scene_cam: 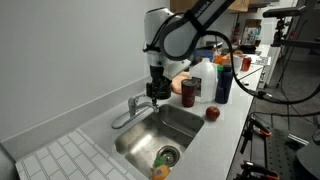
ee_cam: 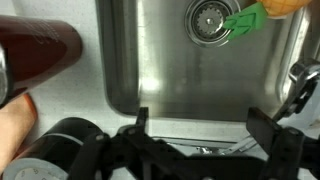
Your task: Turn the tap nozzle to the left
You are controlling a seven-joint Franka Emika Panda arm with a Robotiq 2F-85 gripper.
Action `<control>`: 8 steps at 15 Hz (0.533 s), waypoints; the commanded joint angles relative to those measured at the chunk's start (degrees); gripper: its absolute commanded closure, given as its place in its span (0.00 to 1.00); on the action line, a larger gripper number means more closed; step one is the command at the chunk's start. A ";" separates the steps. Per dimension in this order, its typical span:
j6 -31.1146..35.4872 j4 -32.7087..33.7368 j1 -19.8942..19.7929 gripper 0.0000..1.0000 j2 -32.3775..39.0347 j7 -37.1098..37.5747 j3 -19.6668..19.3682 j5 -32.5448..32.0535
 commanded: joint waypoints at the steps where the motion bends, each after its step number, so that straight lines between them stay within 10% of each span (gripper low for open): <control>1: -2.16 3.83 2.36 0.00 2.29 -2.53 -0.71 2.75; 8: -4.90 7.37 2.12 0.00 5.09 -7.67 0.86 10.26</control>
